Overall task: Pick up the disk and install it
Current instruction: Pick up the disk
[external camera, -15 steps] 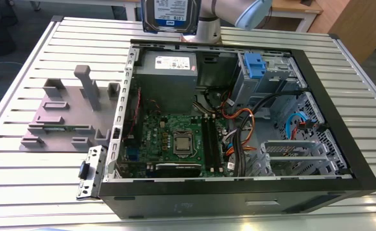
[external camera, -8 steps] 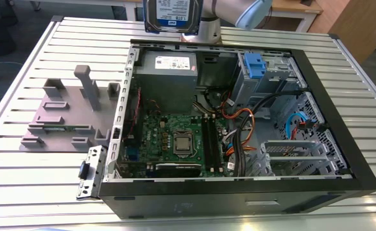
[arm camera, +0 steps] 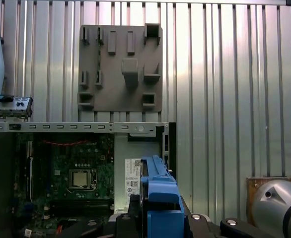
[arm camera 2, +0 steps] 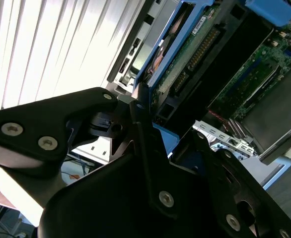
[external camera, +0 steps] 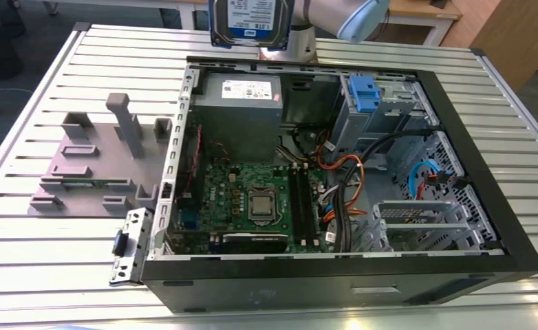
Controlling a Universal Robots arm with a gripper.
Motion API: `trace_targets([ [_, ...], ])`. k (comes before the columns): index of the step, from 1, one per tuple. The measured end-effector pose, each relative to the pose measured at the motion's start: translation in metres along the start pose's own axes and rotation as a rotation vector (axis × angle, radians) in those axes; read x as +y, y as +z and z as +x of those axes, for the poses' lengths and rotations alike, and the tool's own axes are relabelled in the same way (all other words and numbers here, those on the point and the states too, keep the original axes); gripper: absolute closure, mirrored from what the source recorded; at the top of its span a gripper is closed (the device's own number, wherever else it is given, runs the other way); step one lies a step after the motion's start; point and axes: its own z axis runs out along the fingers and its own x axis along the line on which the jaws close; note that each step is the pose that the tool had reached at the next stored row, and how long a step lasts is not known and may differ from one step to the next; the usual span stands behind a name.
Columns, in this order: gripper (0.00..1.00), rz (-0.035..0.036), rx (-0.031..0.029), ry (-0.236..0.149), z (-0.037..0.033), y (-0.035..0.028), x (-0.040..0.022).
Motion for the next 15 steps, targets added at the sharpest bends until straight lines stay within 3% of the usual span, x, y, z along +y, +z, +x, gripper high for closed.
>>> trace_targets([
  [15,0.63,0.0,0.0,0.0,-0.0001,-0.0003,-0.0086],
])
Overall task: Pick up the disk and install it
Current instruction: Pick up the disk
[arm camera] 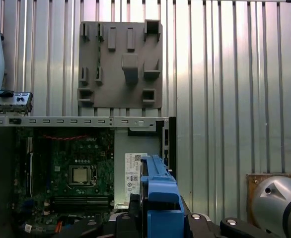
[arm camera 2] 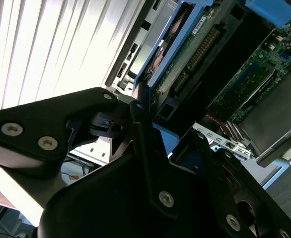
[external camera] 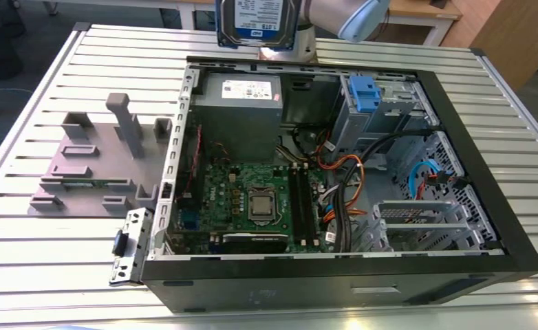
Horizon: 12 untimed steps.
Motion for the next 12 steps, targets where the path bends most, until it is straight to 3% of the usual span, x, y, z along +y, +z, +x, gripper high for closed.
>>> trace_targets([
  [12,0.63,-0.0001,0.0,0.0,-0.0001,-0.0003,-0.0075],
])
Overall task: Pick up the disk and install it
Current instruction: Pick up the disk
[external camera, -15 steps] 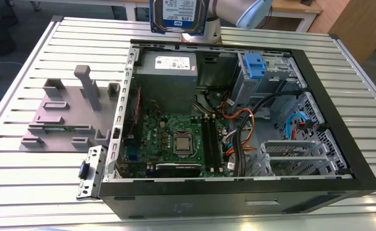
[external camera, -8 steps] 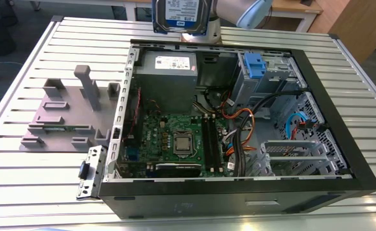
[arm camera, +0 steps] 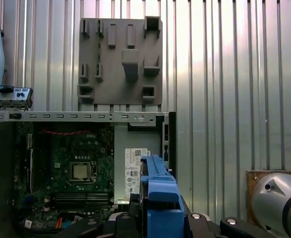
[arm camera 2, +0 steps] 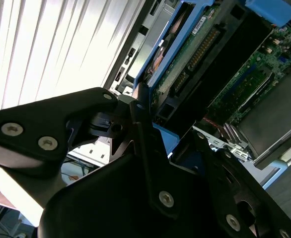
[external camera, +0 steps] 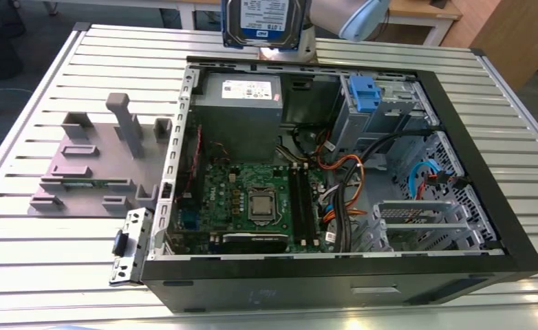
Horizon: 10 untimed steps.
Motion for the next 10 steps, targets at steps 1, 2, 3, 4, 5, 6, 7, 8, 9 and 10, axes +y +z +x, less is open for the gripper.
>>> trace_targets([
  [1,0.63,0.0,0.0,0.0,0.0,0.0,-0.0006],
  [2,0.63,0.0,0.0,0.0,0.0,0.0,-0.0012],
  [3,0.63,0.0,0.0001,0.0,0.0,-0.0001,-0.0018],
  [4,0.63,0.0,0.0001,0.0,-0.0001,-0.0001,-0.0024],
  [5,0.63,0.0,0.0,0.0,0.0,-0.0001,-0.0031],
  [6,0.63,0.0,0.0,0.0,0.0,-0.0001,-0.0037],
  [7,0.63,0.0,0.0,0.0,-0.0001,-0.0001,-0.0043],
  [8,0.63,0.0,0.0,0.0,-0.0001,-0.0002,-0.0049],
  [9,0.63,0.0,0.0,0.0,-0.0001,-0.0002,-0.0055],
  [10,0.63,0.0,0.0,0.0,-0.0001,-0.0002,-0.006],
])
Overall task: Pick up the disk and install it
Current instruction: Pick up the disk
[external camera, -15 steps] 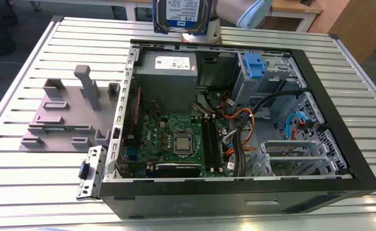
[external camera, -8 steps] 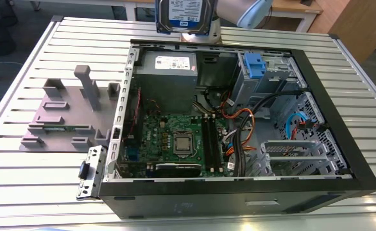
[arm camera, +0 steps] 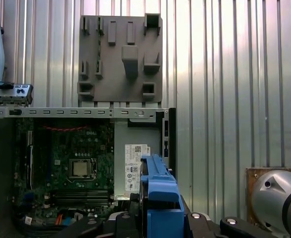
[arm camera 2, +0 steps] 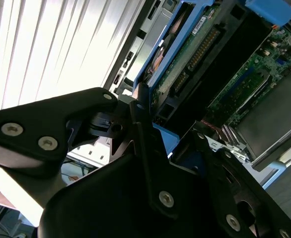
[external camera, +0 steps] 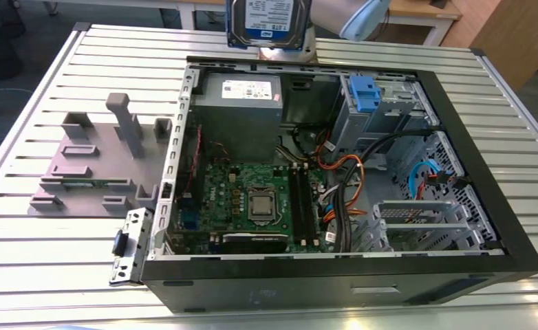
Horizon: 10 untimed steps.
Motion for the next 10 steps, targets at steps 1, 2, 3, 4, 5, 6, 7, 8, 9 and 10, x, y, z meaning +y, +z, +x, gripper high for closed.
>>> trace_targets([
  [1,0.63,0.0,0.0,0.0,0.0,0.0,-0.0006],
  [2,0.63,0.0001,0.0,0.0,0.0,0.0,-0.0012],
  [3,0.63,0.0,0.0,0.0,0.0,0.0,-0.0018],
  [4,0.63,0.0001,0.0,0.0,0.0,0.0,-0.0023],
  [5,0.63,0.0001,0.0,0.0,0.0,-0.0001,-0.0029],
  [6,0.63,0.0,0.0,0.0,-0.0001,-0.0001,-0.0035],
  [7,0.63,0.0,0.0,0.0,-0.0001,-0.0001,-0.004],
  [8,0.63,0.0,0.0,0.0,-0.0001,-0.0001,-0.0046],
  [9,0.63,0.0,0.0,0.0,-0.0001,-0.0001,-0.0052],
  [10,0.63,0.0001,0.0,0.0,-0.0001,-0.0002,-0.0058],
])
